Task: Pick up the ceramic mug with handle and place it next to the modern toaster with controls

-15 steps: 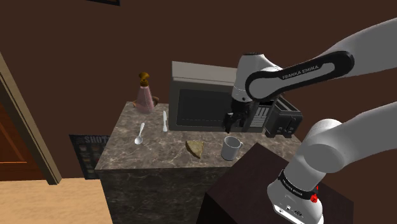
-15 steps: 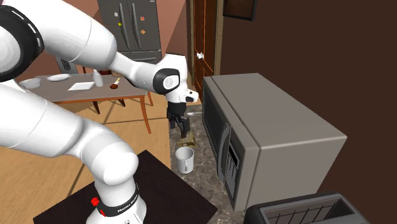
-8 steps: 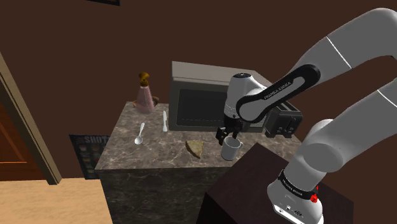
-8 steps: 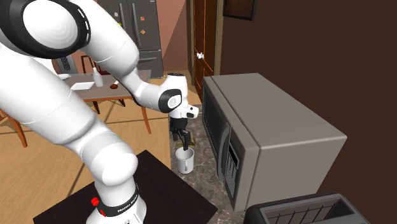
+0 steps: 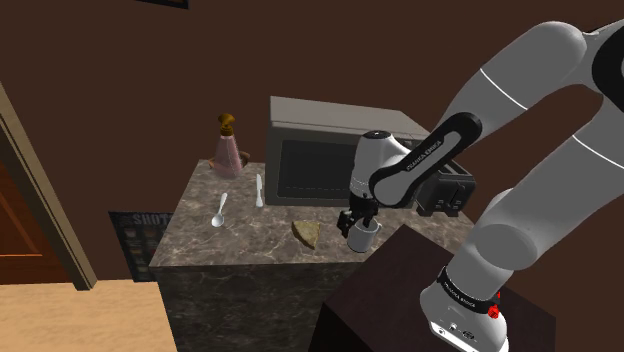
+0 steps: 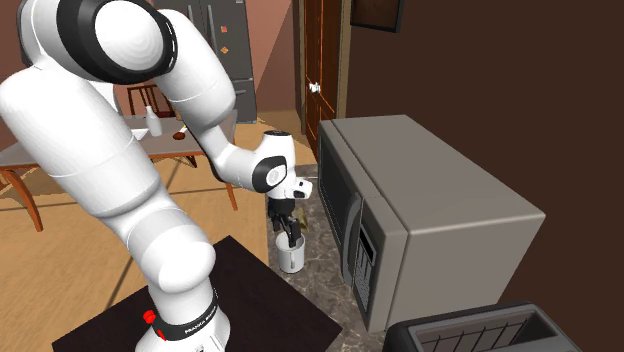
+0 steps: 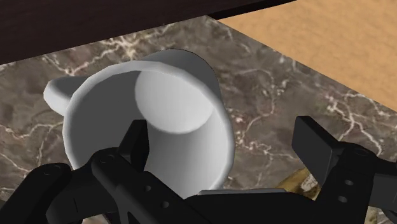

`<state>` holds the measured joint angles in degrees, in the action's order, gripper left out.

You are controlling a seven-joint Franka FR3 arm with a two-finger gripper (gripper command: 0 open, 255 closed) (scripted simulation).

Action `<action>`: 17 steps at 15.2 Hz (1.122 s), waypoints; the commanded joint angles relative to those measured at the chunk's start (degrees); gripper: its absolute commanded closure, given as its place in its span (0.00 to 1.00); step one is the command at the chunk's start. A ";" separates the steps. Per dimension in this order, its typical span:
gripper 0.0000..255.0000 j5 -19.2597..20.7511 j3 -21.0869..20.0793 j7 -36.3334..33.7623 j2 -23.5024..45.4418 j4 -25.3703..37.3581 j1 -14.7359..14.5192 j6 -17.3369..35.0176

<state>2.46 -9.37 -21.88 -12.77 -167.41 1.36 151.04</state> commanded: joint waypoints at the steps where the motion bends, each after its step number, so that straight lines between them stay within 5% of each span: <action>1: 0.00 0.09 -0.01 -0.04 0.21 -0.09 0.05 0.34; 6: 0.00 0.08 -0.01 -0.04 0.20 -0.08 0.05 0.32; 7: 1.00 0.08 -0.01 -0.04 0.20 -0.08 0.05 0.32; 17: 1.00 -0.33 0.12 0.29 -0.96 -0.03 -0.18 -0.87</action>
<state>2.34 -9.31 -21.75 -13.16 -167.52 1.30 150.80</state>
